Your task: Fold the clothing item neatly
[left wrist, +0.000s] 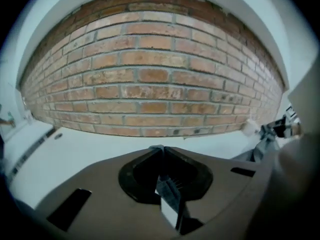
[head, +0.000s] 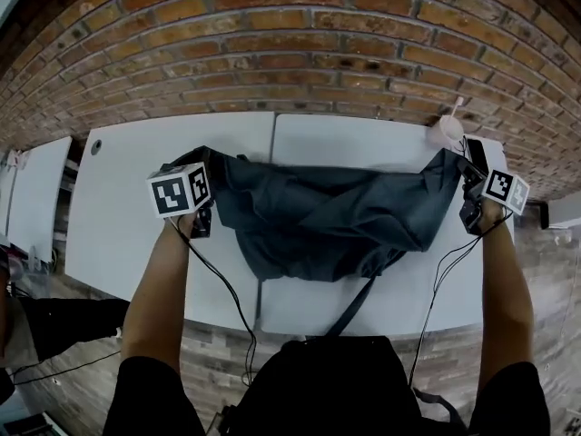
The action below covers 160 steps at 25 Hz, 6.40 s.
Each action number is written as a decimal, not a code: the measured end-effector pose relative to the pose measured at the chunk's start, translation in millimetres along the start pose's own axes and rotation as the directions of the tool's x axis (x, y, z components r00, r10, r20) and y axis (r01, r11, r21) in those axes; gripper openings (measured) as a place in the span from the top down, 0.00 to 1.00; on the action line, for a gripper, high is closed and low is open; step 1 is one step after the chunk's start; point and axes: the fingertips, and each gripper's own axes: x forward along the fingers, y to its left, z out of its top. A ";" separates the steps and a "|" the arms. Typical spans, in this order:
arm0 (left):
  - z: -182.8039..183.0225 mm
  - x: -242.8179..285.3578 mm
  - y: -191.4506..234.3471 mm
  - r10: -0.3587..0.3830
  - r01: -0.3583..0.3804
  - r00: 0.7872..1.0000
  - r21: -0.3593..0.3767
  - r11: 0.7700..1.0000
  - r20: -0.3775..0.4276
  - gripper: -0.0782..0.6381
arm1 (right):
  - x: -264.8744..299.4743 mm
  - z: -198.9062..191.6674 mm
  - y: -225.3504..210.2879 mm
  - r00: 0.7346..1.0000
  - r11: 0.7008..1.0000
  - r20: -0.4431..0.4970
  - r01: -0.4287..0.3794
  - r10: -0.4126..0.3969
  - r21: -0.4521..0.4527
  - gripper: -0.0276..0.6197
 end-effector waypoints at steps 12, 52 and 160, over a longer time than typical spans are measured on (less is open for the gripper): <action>-36.2 19.3 43.8 -0.006 0.007 0.999 0.020 1.000 -0.054 0.62 | -0.8 -17.3 -6.5 0.997 0.980 -0.079 -0.018 0.002 -0.199 0.65; -248.6 -139.4 -119.9 -0.392 0.432 0.882 0.117 0.894 -0.261 0.89 | -120.5 -301.1 141.8 0.954 0.978 -0.282 -0.147 0.102 -0.145 0.92; -185.7 -226.6 -66.6 -0.259 0.252 0.965 0.125 0.960 0.039 0.90 | -214.4 -204.0 218.4 0.958 0.942 0.242 -0.067 0.152 -0.328 0.95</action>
